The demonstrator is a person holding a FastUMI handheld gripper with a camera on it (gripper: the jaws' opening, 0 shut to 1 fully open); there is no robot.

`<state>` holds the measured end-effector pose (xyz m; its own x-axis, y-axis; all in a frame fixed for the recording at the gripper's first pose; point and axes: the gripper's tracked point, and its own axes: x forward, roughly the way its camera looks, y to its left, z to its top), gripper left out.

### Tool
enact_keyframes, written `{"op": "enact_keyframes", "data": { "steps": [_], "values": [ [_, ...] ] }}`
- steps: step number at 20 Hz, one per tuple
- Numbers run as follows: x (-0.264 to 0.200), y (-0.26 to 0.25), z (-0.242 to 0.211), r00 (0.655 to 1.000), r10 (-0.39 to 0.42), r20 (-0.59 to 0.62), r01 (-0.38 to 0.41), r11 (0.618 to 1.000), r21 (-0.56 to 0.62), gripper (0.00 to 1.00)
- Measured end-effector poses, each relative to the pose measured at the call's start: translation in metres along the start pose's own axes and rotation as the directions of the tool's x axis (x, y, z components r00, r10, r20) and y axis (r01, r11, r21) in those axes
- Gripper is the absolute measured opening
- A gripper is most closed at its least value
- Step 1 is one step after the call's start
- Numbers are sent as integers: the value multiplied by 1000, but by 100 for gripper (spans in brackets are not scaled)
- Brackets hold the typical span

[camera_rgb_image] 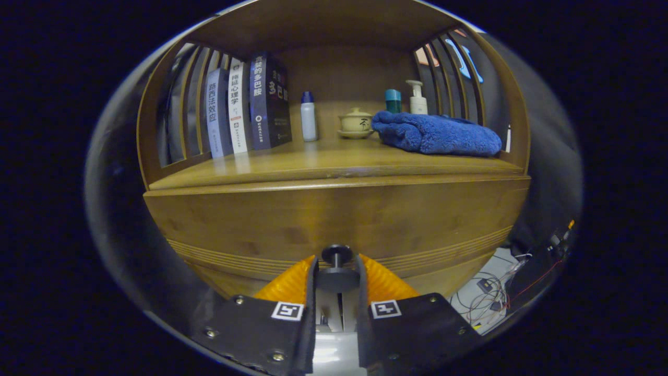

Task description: Pull open the drawer, take out the items inside it, and place them on the countertop above the cabinet.

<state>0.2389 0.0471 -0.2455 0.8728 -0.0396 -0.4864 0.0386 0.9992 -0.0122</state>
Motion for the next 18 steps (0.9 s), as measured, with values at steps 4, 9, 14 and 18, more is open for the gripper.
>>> {"op": "enact_keyframes", "data": {
  "steps": [4,9,14,18],
  "values": [
    [-21,-3,-7,1000,4,-3,-4,1000,13,33],
    [-61,-5,-25,999,-30,-14,31,999,25,33],
    [-114,-15,-47,996,-83,-31,84,996,30,33],
    [-138,-18,-59,991,-116,-65,116,993,-6,33]
  ]
}}
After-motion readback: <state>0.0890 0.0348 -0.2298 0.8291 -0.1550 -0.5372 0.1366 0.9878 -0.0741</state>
